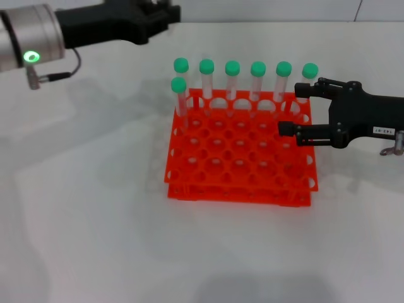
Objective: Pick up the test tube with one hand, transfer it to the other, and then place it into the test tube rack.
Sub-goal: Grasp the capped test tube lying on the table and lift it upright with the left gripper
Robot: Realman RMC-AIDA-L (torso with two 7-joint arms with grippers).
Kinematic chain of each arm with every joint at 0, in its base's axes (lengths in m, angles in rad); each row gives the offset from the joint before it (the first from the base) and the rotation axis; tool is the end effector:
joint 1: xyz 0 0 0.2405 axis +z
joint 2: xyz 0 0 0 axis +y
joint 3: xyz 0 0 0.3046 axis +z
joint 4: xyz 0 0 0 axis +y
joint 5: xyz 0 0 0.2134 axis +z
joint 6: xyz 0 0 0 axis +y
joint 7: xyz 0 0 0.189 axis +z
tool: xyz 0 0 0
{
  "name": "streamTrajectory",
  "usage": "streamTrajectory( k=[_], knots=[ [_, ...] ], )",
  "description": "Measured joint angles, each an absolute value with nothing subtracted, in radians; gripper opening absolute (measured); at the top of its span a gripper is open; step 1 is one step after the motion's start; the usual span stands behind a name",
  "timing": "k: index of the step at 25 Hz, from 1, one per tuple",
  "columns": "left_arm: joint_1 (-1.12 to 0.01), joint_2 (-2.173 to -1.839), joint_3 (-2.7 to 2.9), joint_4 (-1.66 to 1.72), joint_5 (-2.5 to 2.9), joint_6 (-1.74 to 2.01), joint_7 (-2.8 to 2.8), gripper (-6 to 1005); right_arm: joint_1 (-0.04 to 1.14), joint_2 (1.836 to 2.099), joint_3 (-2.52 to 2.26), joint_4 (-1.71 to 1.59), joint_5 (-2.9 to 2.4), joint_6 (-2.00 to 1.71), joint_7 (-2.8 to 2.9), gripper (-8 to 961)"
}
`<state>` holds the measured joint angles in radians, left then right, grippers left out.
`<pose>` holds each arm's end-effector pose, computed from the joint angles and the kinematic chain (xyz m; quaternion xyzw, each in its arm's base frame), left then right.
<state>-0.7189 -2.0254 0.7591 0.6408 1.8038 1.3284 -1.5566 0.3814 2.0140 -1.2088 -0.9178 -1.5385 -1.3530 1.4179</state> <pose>-0.2116 0.4677 -0.0272 -0.9083 -0.2248 -0.2905 0.2003 0.2454 0.3759 -0.0444 -0.9425 0.1273 0.2577 0.1706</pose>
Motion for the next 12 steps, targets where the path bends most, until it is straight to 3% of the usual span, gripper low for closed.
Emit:
streamTrajectory(
  k=[12],
  knots=[
    [-0.754,-2.075,0.761,0.554,1.790,1.339,-1.363,200,0.402,2.013,-1.184,-0.931,-1.523,-1.338,1.386,841]
  ],
)
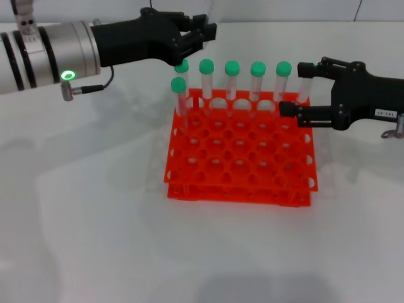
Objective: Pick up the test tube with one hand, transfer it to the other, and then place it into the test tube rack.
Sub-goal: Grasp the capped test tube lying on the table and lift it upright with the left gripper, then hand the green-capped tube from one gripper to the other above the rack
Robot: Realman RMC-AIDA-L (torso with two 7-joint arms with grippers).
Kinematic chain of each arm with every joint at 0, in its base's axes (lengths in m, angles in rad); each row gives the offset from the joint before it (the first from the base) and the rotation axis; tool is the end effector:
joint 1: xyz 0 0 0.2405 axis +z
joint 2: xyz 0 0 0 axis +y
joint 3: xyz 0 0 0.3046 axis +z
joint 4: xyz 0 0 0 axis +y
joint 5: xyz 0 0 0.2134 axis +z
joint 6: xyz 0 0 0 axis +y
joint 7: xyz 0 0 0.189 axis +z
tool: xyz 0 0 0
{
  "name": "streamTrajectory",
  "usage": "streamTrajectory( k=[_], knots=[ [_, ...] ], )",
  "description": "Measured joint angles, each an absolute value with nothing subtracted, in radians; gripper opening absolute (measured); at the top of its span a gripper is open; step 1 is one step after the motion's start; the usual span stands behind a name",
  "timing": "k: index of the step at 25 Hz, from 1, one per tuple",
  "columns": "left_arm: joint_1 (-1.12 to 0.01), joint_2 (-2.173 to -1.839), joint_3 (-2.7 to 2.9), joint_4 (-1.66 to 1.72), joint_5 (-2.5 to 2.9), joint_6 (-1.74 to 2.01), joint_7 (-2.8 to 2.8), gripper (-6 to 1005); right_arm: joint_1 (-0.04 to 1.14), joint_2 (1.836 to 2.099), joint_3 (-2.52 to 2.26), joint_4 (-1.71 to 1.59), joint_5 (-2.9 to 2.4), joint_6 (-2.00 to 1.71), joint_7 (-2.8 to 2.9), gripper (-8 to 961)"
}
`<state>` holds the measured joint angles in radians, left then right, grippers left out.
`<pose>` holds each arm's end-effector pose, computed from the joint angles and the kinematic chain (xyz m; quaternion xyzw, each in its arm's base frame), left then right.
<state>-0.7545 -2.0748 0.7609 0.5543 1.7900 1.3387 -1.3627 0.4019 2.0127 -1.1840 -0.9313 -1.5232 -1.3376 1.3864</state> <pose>-0.1925 0.4552 -0.0665 -0.9237 -0.1625 -0.2981 0.1776 0.2359 0.3884 -0.0340 -0.9389 0.1020 0.2656 0.1934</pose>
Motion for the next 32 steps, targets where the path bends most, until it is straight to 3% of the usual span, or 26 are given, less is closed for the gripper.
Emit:
streamTrajectory(
  k=[32],
  knots=[
    [-0.738,-2.074,0.773,0.493,1.773,1.430,-1.263,200,0.421,2.011,-1.099,-0.958,-1.445,-1.336,1.356,836]
  ],
)
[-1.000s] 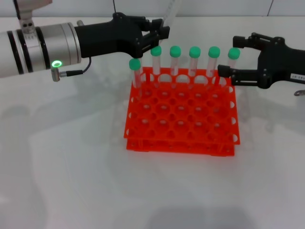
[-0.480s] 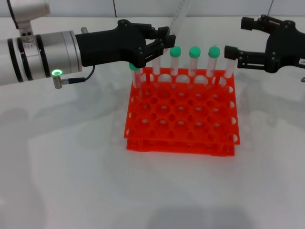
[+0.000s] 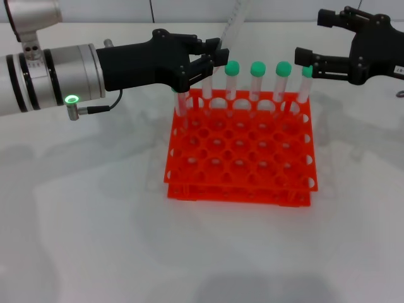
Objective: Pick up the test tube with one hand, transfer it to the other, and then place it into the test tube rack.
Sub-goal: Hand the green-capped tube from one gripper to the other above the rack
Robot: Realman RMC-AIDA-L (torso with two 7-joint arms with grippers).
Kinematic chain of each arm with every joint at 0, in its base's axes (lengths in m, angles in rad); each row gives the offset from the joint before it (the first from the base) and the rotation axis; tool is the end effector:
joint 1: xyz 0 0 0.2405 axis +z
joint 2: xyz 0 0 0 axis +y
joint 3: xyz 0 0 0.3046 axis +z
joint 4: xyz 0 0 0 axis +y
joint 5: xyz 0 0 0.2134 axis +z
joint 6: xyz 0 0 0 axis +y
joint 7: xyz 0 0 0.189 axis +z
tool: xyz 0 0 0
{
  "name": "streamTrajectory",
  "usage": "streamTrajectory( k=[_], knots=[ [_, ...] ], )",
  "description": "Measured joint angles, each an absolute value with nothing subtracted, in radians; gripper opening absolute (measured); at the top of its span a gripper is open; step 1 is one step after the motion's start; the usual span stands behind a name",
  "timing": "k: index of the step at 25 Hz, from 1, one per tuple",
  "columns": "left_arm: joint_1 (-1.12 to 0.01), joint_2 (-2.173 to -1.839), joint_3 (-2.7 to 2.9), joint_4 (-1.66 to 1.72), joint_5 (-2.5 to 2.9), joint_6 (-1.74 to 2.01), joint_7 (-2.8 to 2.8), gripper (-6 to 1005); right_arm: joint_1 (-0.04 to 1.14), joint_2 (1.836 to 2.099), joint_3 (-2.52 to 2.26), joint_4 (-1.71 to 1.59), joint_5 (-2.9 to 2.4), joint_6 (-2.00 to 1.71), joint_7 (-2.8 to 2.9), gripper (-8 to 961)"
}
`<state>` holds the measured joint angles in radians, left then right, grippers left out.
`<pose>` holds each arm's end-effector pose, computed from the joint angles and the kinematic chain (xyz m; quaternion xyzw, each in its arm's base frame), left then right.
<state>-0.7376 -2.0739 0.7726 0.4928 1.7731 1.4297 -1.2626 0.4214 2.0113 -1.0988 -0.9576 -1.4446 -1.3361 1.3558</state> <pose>-0.1950 0.4304 -0.0785 -0.9303 -0.1331 -0.3123 0.1389 0.2190 0.4074 0.0007 -0.9144 0.0786 0.3134 0.2439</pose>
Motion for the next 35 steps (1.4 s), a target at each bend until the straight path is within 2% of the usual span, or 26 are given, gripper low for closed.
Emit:
streamTrajectory(
  k=[35],
  knots=[
    [-0.736,-2.072,0.775,0.497,1.777,1.431,-1.226,200,0.556,2.016,-1.117,-0.886,-1.382,-1.341,1.364,832]
  ],
)
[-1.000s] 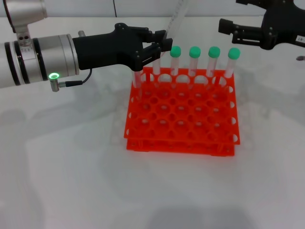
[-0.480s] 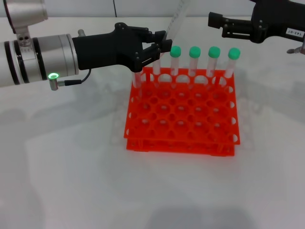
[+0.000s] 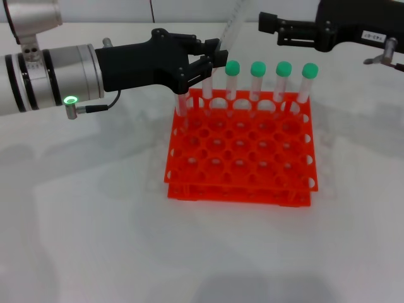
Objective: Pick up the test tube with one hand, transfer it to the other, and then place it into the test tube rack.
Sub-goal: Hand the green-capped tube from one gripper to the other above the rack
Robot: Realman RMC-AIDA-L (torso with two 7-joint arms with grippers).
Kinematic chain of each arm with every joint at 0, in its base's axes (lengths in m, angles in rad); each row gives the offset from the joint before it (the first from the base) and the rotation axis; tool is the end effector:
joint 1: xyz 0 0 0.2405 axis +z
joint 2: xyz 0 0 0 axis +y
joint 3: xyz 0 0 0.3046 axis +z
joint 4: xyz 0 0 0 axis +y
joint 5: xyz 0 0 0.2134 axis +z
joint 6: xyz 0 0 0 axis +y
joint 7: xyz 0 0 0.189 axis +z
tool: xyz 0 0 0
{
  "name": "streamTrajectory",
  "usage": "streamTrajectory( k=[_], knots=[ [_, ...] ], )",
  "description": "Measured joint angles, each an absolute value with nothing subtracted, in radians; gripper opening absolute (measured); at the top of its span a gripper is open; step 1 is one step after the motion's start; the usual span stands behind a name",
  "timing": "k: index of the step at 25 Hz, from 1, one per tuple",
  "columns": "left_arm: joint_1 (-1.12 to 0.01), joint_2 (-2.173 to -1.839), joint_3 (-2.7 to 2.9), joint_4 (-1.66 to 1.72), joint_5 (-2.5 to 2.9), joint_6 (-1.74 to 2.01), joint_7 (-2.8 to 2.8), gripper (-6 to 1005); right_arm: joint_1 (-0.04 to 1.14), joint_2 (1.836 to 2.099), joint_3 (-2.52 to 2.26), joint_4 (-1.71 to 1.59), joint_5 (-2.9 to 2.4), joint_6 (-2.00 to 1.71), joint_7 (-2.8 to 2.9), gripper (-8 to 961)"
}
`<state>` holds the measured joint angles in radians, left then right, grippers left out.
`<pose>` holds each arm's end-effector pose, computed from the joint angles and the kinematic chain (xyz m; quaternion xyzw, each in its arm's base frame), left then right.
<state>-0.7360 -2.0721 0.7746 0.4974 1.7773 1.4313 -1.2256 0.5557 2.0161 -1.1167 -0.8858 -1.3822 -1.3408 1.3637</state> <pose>-0.1959 0.4302 -0.0777 -0.9339 -0.1136 -0.3067 0.1446 0.1671 0.4303 -0.0084 -0.9097 0.0558 0.3563 0.2060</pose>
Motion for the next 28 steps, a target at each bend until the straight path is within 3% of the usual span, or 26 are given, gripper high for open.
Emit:
streamTrajectory(
  k=[28],
  knots=[
    [-0.735,-2.074,0.775,0.497,1.775,1.444,-1.228,199,0.625,2.019,-1.124,-0.816,-1.356,-1.333,1.359,828]
  ],
)
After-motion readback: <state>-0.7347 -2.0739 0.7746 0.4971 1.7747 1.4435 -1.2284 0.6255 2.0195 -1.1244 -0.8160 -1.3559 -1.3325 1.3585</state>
